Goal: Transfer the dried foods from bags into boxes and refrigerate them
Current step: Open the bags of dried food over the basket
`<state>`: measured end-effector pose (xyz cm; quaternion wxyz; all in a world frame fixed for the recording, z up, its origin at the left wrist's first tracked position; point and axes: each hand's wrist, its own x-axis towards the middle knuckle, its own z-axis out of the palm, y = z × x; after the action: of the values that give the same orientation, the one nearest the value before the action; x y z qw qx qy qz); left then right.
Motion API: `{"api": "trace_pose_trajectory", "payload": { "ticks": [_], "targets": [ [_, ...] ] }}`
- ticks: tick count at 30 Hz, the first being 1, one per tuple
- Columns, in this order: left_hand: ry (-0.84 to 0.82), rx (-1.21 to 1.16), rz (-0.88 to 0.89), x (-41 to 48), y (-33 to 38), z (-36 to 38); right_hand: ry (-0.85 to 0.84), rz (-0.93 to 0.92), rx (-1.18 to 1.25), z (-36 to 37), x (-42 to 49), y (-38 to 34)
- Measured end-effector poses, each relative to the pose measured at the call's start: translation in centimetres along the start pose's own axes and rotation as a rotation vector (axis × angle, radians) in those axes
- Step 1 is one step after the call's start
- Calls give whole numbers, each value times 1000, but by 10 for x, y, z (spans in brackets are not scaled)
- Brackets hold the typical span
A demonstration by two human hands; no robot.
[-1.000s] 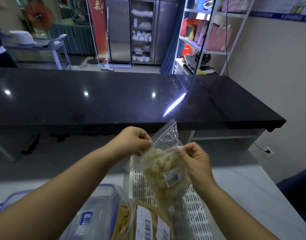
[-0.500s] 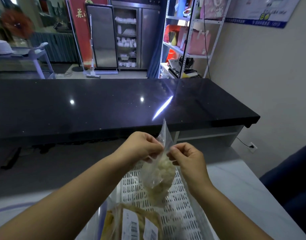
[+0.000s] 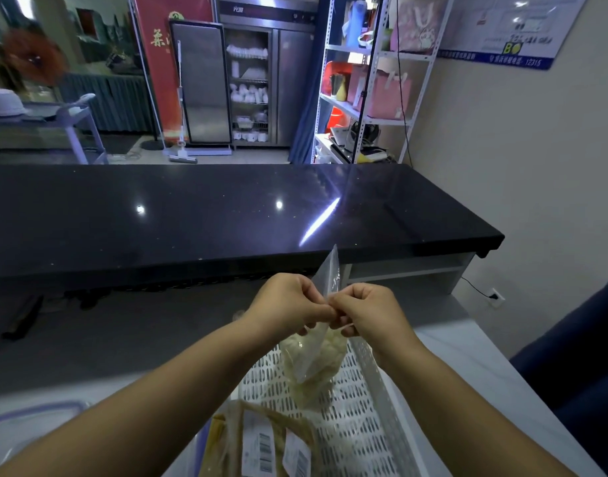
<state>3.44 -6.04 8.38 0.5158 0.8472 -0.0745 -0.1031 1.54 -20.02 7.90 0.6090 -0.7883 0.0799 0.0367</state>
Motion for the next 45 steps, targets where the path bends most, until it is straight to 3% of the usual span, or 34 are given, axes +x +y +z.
{"api": "trace_pose_trajectory", "payload": {
  "ticks": [8, 19, 24, 28, 37, 45],
  "targets": [
    [8, -145, -38, -6, -3, -3, 97, -90, -56, 6, -5, 5],
    [100, -126, -30, -5, -1, 3, 245, -202, -193, 15, -4, 9],
    [194, -101, -36, -2, -4, 3, 289, -191, -199, 18, -3, 12],
    [304, -286, -111, 8, -18, -27, 372, -135, -137, -1, -2, 18],
    [218, -88, 20, 8, -3, -21, 158, -7, -204, 0, 7, 6],
    [361, 106, 38, 26, -5, -54, 345, -14, -107, -40, 16, -8]
  ]
}}
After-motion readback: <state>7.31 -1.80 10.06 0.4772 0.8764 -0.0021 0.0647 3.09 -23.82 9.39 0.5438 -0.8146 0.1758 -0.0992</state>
